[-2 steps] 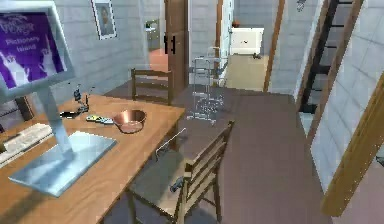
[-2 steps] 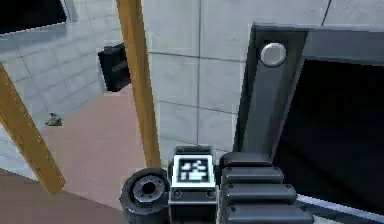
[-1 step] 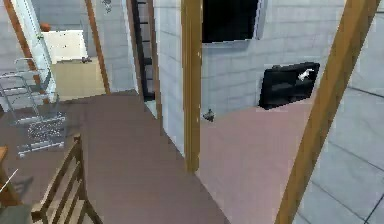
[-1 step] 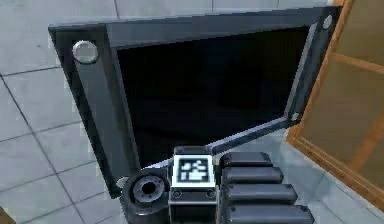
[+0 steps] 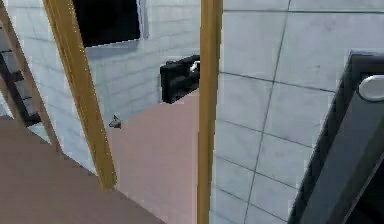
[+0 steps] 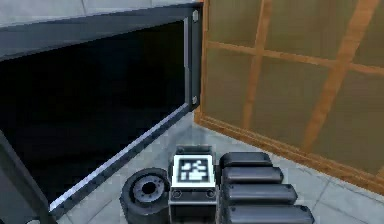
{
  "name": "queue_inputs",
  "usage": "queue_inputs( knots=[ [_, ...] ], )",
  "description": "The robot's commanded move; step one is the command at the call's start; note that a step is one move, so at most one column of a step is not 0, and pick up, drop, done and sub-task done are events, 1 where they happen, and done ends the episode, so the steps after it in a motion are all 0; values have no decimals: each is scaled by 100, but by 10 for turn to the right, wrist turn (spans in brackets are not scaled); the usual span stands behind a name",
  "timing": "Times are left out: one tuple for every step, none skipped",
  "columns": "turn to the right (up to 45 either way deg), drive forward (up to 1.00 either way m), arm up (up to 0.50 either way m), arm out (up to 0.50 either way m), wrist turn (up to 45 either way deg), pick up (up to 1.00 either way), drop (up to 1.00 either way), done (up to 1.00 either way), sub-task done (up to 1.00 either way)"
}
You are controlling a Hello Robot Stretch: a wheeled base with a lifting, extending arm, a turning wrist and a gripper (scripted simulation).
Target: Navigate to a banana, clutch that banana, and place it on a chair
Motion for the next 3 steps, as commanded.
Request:
queue_inputs(
  knots=[
    [-450, 0, 0, 0, 0, 0, 0, 0, 0],
    [-450, 0, 0, 0, 0, 0, 0, 0, 0],
    [-450, 0, 0, 0, 0, 0, 0, 0, 0]
  ],
)
